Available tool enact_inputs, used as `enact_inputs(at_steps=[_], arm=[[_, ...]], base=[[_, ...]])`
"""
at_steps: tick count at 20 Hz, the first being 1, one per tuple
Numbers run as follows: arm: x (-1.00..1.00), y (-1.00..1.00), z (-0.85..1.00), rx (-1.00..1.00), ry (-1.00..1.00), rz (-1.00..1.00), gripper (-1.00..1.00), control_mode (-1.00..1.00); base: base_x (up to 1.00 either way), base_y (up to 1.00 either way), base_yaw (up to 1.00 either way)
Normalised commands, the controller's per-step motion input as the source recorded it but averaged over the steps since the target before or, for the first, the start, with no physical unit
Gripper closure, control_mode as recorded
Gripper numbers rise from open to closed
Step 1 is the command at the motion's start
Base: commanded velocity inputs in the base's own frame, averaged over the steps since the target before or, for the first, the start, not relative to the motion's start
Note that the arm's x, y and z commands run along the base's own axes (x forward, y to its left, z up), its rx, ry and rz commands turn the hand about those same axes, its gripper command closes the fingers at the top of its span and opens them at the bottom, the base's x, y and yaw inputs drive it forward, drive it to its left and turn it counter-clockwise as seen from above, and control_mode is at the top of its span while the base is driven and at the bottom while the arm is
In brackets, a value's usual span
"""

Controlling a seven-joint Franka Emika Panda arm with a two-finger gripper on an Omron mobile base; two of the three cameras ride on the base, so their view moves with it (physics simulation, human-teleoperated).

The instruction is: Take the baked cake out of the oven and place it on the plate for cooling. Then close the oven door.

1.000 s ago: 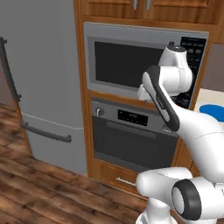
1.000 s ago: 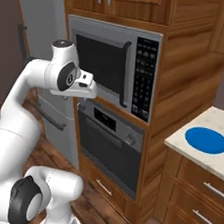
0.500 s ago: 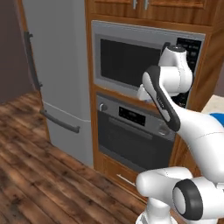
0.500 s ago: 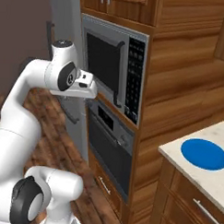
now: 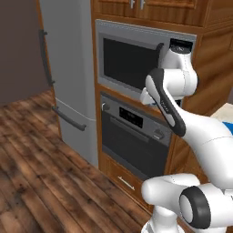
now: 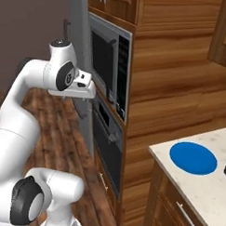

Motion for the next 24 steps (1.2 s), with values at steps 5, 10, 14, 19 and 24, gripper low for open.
enact_inputs(at_steps=[5, 10, 14, 19, 24], arm=[[0.0, 0.0, 0.0, 0.0, 0.0, 0.0, -1.0, 1.0], [0.0, 0.0, 0.0, 0.0, 0.0, 0.0, -1.0, 1.0], [0.0, 0.0, 0.0, 0.0, 0.0, 0.0, -1.0, 1.0], [0.0, 0.0, 0.0, 0.0, 0.0, 0.0, -1.0, 1.0], [0.0, 0.0, 0.0, 0.0, 0.0, 0.0, -1.0, 1.0]], base=[[-0.09, -0.58, 0.2], [0.0, -0.4, 0.15], [0.0, -0.46, 0.15], [0.0, -0.39, 0.09], [0.0, -0.24, 0.02]])
